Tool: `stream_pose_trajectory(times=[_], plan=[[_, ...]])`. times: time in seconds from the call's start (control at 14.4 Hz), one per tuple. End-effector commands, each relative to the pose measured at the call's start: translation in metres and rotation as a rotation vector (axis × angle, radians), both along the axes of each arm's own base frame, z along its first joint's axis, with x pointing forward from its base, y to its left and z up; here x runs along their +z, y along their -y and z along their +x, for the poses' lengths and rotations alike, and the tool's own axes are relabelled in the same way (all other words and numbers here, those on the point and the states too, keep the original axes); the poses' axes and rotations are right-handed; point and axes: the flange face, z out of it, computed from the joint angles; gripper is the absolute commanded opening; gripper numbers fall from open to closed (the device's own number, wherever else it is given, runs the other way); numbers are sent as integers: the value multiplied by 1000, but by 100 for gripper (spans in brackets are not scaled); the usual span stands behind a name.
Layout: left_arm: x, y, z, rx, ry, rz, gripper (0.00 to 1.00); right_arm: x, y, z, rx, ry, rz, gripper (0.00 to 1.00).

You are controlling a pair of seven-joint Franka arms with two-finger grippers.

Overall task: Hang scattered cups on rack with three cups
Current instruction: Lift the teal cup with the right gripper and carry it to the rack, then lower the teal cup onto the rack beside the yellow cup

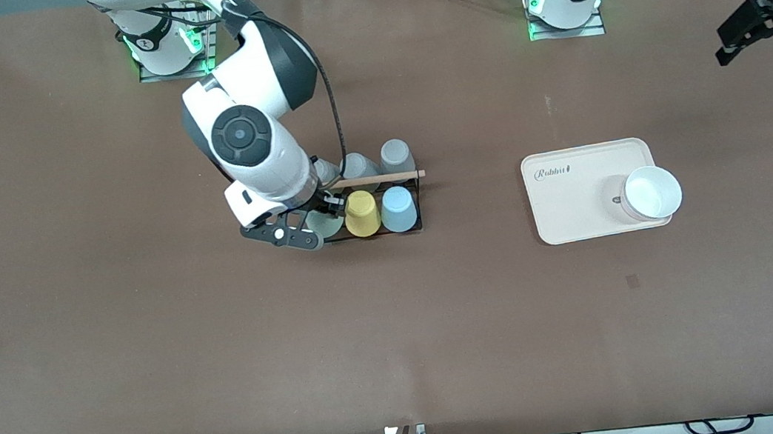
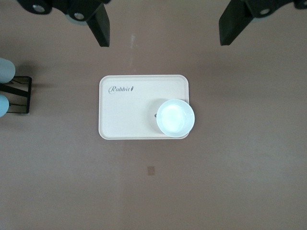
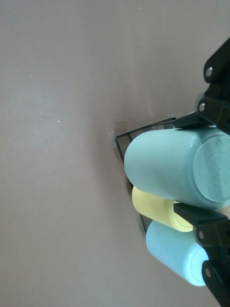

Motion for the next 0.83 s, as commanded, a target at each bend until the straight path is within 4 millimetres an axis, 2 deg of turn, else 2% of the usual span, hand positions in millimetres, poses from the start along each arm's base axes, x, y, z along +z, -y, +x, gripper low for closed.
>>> stream_pose_trajectory(times=[0.0,0.49,0.76], plan=[[5,7,0,0,-12,22,100,-10,-7,1,-31,-38,10,28],[5,-5,2,10,-3,19,100,-38,1,7,-43,-73,-16,29],[8,-4,1,5,3,18,100,-65,1,7,-43,-104,-35,29]])
